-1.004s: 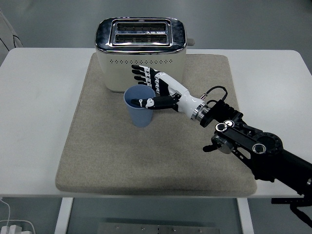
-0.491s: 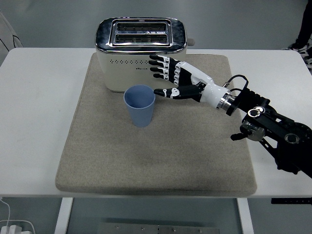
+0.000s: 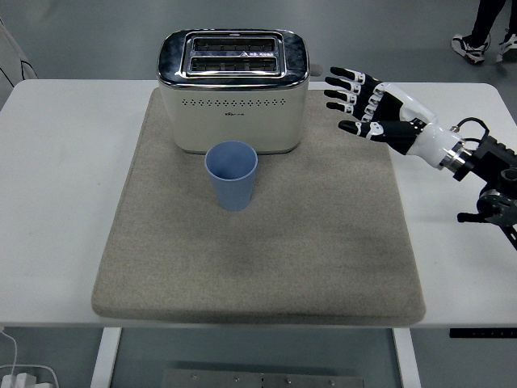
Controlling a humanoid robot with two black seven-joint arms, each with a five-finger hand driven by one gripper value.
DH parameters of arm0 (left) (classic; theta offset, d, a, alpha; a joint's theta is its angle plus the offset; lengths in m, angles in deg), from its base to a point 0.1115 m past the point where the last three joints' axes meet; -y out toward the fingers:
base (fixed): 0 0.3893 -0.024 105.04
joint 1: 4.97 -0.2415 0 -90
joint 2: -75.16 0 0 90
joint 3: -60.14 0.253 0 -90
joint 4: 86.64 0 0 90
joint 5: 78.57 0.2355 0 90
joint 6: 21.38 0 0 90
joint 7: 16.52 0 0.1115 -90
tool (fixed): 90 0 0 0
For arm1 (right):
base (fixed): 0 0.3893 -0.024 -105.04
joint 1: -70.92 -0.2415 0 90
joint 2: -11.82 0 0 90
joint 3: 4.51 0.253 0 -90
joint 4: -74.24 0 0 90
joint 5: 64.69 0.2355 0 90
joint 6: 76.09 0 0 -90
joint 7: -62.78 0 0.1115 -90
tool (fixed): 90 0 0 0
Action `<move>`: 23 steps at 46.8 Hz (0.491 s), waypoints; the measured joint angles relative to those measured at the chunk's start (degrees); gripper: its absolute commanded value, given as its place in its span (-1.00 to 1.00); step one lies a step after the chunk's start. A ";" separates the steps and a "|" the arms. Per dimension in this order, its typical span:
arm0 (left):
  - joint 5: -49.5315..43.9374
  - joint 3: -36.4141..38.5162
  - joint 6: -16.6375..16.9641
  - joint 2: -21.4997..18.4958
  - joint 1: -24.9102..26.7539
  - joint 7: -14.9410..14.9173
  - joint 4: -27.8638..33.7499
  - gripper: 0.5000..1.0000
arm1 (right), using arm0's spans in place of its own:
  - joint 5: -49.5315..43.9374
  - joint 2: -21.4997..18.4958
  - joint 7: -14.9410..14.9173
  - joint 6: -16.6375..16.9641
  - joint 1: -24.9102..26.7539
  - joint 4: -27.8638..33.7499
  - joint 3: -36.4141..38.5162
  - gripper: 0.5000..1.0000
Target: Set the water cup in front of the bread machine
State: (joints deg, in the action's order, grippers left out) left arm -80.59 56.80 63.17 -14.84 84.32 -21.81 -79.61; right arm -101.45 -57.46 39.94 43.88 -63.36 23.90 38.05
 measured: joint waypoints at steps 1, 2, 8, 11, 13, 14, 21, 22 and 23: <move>0.00 0.00 0.00 0.00 0.01 0.00 0.00 1.00 | 0.88 0.04 0.23 -0.08 -0.15 0.44 0.00 0.70; 0.00 0.00 0.00 0.00 0.01 0.00 0.00 1.00 | 1.77 0.04 0.62 -0.25 -0.32 0.99 0.00 0.70; 0.00 0.00 0.00 0.00 0.00 0.00 0.00 1.00 | 4.40 -0.71 4.19 -0.88 -1.22 3.69 0.09 0.70; -0.01 -0.01 -0.01 0.00 0.03 0.00 0.00 1.00 | 5.91 -1.18 5.46 -1.83 -2.86 5.46 0.09 0.70; 0.00 0.00 0.00 0.00 0.01 0.00 0.00 1.00 | 7.18 -1.80 6.40 -2.94 -3.79 7.07 -0.11 0.70; 0.00 0.00 0.00 0.00 0.00 -0.01 0.00 1.00 | 7.78 -2.19 7.02 -3.46 -4.25 7.86 -0.18 0.70; 0.00 0.00 0.00 0.00 0.01 -0.02 0.00 1.00 | 12.30 -5.55 13.57 -7.09 -8.43 13.93 -0.52 0.70; 0.00 0.00 0.00 0.00 0.01 -0.02 0.00 1.00 | 12.89 -5.86 14.29 -7.64 -8.85 14.36 -0.53 0.70; 0.00 0.00 0.00 0.00 0.01 -0.02 0.00 1.00 | 13.53 -6.10 14.92 -8.18 -9.23 14.67 -0.54 0.70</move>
State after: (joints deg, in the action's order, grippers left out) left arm -80.59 56.80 63.17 -14.84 84.33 -21.83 -79.61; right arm -87.92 -63.57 54.86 35.70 -72.59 38.57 37.51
